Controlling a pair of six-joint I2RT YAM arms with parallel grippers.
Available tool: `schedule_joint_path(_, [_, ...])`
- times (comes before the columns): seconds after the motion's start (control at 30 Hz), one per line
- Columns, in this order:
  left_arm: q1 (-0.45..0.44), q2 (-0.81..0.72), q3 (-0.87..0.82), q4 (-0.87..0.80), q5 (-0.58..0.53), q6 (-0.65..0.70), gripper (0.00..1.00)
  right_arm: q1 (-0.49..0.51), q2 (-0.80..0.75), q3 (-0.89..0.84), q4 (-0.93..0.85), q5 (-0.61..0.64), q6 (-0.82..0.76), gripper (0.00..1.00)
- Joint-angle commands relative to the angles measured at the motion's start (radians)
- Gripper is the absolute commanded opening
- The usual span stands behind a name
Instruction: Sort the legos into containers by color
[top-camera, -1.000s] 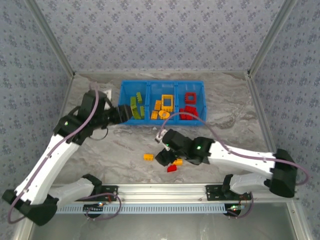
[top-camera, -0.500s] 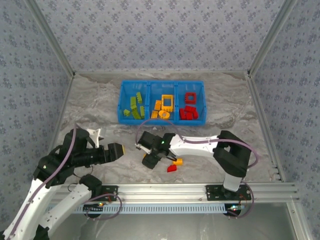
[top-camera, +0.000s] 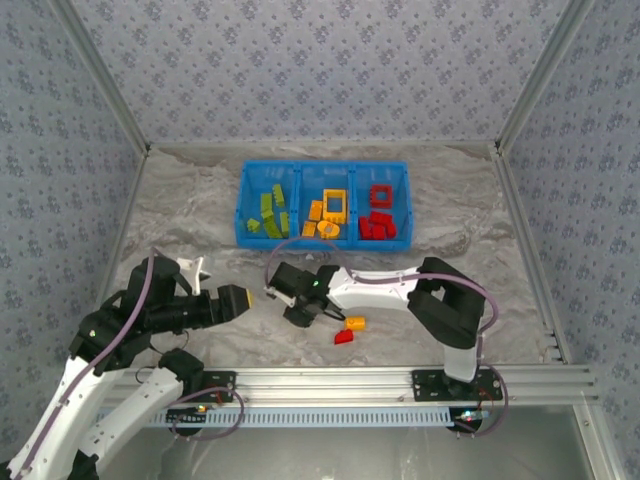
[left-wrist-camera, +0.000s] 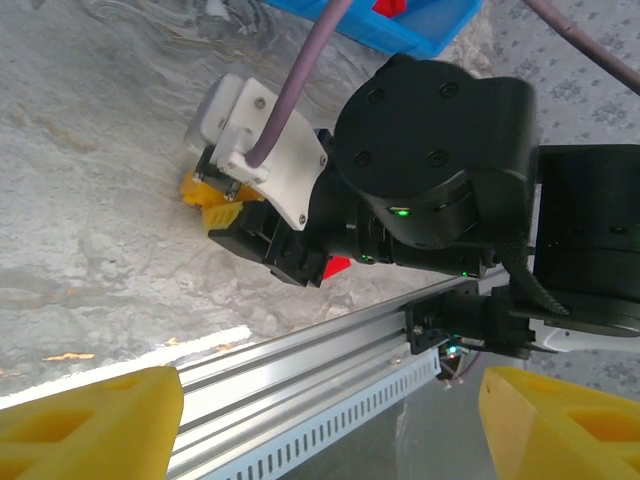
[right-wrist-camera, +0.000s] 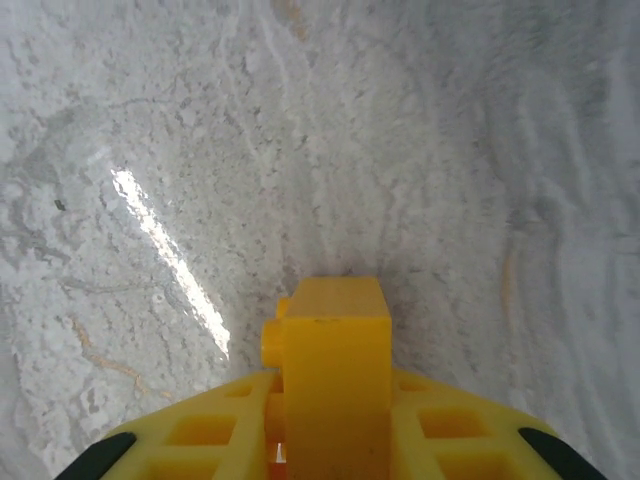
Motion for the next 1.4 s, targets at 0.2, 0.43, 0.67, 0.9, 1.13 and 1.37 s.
schedule_joint_path(0.2, [-0.003, 0.118, 0.014, 0.248, 0.062, -0.029, 0.75, -0.232, -0.182, 0.126, -0.115, 0.123, 0.093, 0.27])
schedule_joint_path(0.43, [-0.033, 0.203, 0.036, 0.389, -0.034, -0.039, 0.74, -0.406, 0.035, 0.335, -0.079, 0.019, 0.176, 0.25])
schedule_joint_path(0.67, [-0.168, 0.245, 0.03, 0.435, -0.17, -0.044, 0.73, -0.509, 0.298, 0.617, -0.113, -0.078, 0.258, 0.25])
schedule_joint_path(0.9, [-0.262, 0.292, 0.016, 0.479, -0.226, -0.059, 0.73, -0.575, 0.437, 0.767, -0.063, -0.192, 0.328, 0.26])
schedule_joint_path(1.13, [-0.308, 0.329, 0.029, 0.483, -0.259, -0.05, 0.73, -0.59, 0.525, 0.868, -0.067, -0.242, 0.383, 0.4])
schedule_joint_path(1.37, [-0.346, 0.343, 0.029, 0.481, -0.285, -0.045, 0.73, -0.572, 0.383, 0.775, -0.052, -0.172, 0.345, 0.53])
